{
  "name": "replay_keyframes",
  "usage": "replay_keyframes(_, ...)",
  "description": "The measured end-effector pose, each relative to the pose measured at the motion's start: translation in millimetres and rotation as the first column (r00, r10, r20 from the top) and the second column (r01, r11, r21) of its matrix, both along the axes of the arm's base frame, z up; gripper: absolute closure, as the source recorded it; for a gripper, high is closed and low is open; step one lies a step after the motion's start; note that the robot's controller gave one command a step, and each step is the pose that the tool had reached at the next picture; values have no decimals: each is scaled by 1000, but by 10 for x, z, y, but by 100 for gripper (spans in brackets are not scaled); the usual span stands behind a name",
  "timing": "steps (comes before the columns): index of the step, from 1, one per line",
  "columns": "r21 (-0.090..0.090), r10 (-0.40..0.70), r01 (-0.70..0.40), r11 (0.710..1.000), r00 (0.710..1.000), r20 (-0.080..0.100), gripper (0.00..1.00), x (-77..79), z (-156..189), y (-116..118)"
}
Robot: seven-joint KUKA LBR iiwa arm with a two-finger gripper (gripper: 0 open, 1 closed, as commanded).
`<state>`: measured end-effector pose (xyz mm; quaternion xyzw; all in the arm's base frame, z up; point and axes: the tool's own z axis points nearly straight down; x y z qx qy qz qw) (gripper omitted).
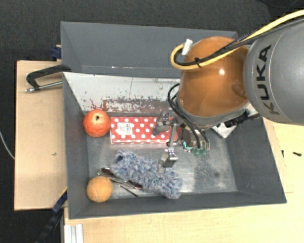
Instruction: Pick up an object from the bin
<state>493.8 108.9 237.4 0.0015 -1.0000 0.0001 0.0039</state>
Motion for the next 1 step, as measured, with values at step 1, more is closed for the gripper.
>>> replay_keyframes(1,2,-2,2,1000,1000,9,0,17,43,-7)
